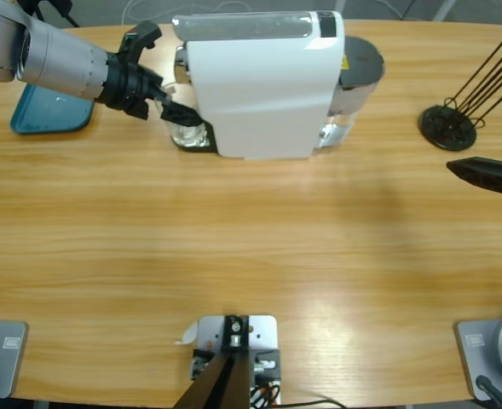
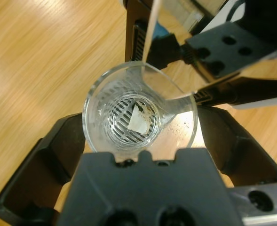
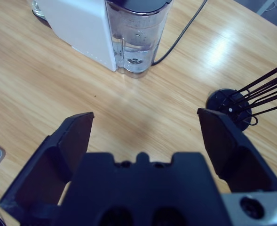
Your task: Pour coffee
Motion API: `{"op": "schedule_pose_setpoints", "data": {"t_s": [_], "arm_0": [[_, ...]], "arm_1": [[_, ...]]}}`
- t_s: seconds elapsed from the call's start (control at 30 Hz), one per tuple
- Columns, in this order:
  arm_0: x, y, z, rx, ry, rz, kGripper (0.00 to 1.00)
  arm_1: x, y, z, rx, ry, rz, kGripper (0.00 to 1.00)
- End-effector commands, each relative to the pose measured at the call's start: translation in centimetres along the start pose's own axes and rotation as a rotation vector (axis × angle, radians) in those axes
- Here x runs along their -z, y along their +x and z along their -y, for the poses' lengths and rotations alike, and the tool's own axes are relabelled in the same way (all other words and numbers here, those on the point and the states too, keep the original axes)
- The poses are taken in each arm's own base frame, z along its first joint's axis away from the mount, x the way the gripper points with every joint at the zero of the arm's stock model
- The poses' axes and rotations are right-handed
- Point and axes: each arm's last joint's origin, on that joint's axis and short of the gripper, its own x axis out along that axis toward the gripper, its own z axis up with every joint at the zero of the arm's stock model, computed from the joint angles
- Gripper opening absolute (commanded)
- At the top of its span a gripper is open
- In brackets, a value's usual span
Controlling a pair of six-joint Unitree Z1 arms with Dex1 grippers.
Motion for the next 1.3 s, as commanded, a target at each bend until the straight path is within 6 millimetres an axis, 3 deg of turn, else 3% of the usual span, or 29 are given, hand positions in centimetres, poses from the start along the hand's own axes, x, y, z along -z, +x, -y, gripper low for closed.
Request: {"op": "schedule_pose_setpoints", "data": {"t_s": [0.03,0.13,0.27,0.53,0.7,0.87,1.0,1.17,1.2,1.3], "arm_0": [[0.8,1.0,0.2,0.005,0.003,-0.05,1.0],[0.7,0.0,0.5,0.003,0.006,-0.042,1.0],[0.8,-2.8,1.4,0.001,0.014,-0.018,1.0],[2.5,-7.6,3.6,0.009,0.026,-0.018,1.0],[5.3,-12.2,5.5,-0.007,-0.033,0.034,1.0],[9.6,-16.7,7.0,-0.061,-0.09,0.129,0.987],[11.9,-18.6,8.1,-0.07,-0.103,0.19,0.989],[14.0,-18.9,8.3,-0.128,-0.08,0.26,0.991],[14.2,-18.6,8.3,-0.128,-0.084,0.257,0.991],[14.3,-18.3,8.2,-0.128,-0.087,0.25,0.987]], "arm_1": [[1.2,0.0,0.2,-0.002,-0.014,-0.029,0.959],[1.1,0.0,0.2,-0.003,-0.014,-0.03,0.959],[0.8,0.0,0.2,-0.006,-0.012,-0.022,0.959],[-0.3,-0.4,0.1,-0.016,-0.011,-0.022,0.96],[-1.7,-0.4,-0.5,-0.092,-0.018,-0.064,0.968],[-3.8,0.6,-1.6,-0.21,-0.109,-0.114,0.975],[-5.7,2.5,-1.7,-0.263,-0.155,-0.15,1.0],[-9.1,3.6,-0.6,-0.212,-0.119,-0.064,0.977],[-9.8,4.2,-0.2,-0.189,-0.099,-0.07,0.924],[-12.2,5.9,0.7,-0.143,-0.061,-0.117,0.514]]}}
